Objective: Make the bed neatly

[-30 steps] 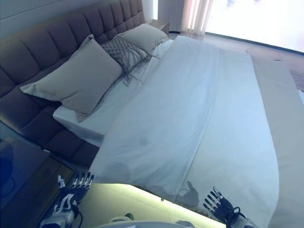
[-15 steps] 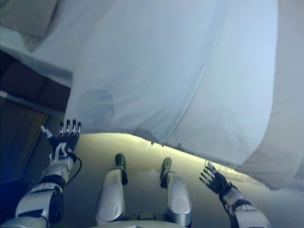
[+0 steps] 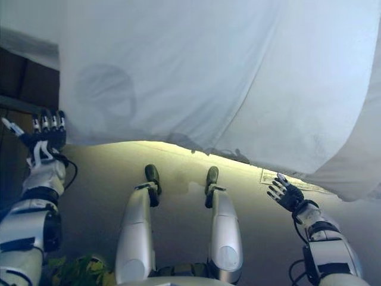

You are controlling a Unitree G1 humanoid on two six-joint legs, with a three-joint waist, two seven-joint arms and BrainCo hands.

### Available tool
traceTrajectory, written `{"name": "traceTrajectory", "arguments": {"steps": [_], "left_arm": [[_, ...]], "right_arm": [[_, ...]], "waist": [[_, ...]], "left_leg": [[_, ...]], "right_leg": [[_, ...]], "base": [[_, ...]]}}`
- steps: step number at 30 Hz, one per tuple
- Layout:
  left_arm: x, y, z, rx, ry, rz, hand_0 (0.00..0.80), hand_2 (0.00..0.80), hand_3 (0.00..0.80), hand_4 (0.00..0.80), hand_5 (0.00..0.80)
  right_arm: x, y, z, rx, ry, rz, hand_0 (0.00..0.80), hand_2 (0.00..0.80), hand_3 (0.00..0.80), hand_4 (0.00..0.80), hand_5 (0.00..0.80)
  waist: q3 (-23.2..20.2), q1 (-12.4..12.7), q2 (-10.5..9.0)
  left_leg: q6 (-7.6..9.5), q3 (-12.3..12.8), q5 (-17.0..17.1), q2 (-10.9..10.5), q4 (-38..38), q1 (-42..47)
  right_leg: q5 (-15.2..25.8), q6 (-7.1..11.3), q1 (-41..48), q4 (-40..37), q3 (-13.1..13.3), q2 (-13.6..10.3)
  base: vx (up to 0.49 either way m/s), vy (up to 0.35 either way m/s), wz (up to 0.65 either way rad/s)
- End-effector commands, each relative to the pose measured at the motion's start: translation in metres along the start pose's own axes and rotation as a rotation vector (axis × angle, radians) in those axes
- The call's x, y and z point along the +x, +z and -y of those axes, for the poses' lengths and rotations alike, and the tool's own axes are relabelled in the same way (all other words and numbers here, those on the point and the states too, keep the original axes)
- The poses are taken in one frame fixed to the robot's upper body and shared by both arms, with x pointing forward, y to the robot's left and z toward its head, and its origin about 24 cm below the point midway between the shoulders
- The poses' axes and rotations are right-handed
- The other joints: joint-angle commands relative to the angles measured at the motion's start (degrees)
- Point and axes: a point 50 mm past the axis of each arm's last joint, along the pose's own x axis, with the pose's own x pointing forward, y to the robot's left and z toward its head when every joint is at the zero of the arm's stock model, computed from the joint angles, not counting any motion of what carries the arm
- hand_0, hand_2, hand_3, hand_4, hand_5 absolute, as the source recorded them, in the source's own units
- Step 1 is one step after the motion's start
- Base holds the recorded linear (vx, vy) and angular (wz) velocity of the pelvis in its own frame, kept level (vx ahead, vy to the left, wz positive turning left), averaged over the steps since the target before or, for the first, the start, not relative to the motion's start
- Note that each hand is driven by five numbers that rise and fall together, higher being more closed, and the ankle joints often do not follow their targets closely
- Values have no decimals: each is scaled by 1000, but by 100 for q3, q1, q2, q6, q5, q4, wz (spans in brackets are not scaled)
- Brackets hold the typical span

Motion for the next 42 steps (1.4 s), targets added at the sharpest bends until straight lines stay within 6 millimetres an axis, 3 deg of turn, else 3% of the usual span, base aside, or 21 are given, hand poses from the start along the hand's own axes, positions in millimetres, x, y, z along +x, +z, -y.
{"name": "traceTrajectory", "arguments": {"steps": [1,7,8,12,15,19,20,26,33,42], "left_arm": [[12,23,20,28,-2,67,0,0,0,0,0],[20,25,36,36,-24,39,0,0,0,0,0],[21,22,38,24,-37,30,0,0,0,0,0],[23,2,45,-13,-140,-17,0,0,0,0,0],[15,-25,48,-48,-360,-105,0,0,0,0,0],[4,-38,52,-100,-560,-127,0,0,0,0,0],[2,-39,53,-111,-587,-125,0,0,0,0,0],[-7,-61,56,-77,-650,-227,0,0,0,0,0],[5,-54,63,-18,-577,-241,0,0,0,0,0],[21,-23,61,38,-392,-141,0,0,0,0,0]], "right_arm": [[-19,28,22,-8,-52,71,0,0,0,0,0],[-27,44,26,-29,-65,100,0,0,0,0,0],[-27,44,27,-28,-64,100,0,0,0,0,0],[-23,34,24,-35,-45,78,0,0,0,0,0],[-19,15,26,-40,-30,54,0,0,0,0,0],[-19,5,27,-41,-20,54,0,0,0,0,0],[-18,2,27,-42,-20,49,0,0,0,0,0],[-12,-13,20,-47,-6,33,0,0,0,0,0],[-13,-3,18,-72,0,51,0,0,0,0,0],[-16,-8,24,-66,11,41,0,0,0,0,0]], "waist": [[29,-58,-63],[29,-144,12],[29,-173,-6],[29,-184,7],[29,-195,-35],[29,-157,-32],[29,-123,-4],[29,-85,-31],[29,-143,-96],[29,-177,-238]], "left_leg": [[-348,-220,-840,122,538,55],[-350,-322,-1147,120,1045,-321],[-319,-265,-1050,122,1098,-447],[-319,-328,-1264,100,1227,-463],[-288,-223,-1163,79,1136,-450],[-293,-217,-1123,71,1058,-444],[-318,-290,-1279,80,1074,-358],[-279,-345,-1300,78,1118,-458],[-279,-386,-1293,124,1258,-667],[-263,-484,-1382,198,1632,-1030]], "right_leg": [[804,301,-567,-372,297,-20],[665,297,-954,7,409,12],[763,250,-1056,-2,393,-13],[657,290,-1089,102,458,50],[791,265,-1024,-97,434,51],[816,260,-990,-182,417,81],[681,309,-938,-101,435,117],[648,304,-1048,15,406,152],[661,291,-1213,104,392,160],[703,268,-1453,299,378,162]], "base": [[-2,70,-8],[31,84,-11],[-72,20,-17],[19,-3,-12],[15,-52,-10],[29,-40,-4],[85,-26,-3],[21,-38,-1],[2,-3,1],[1,-7,-2]]}}
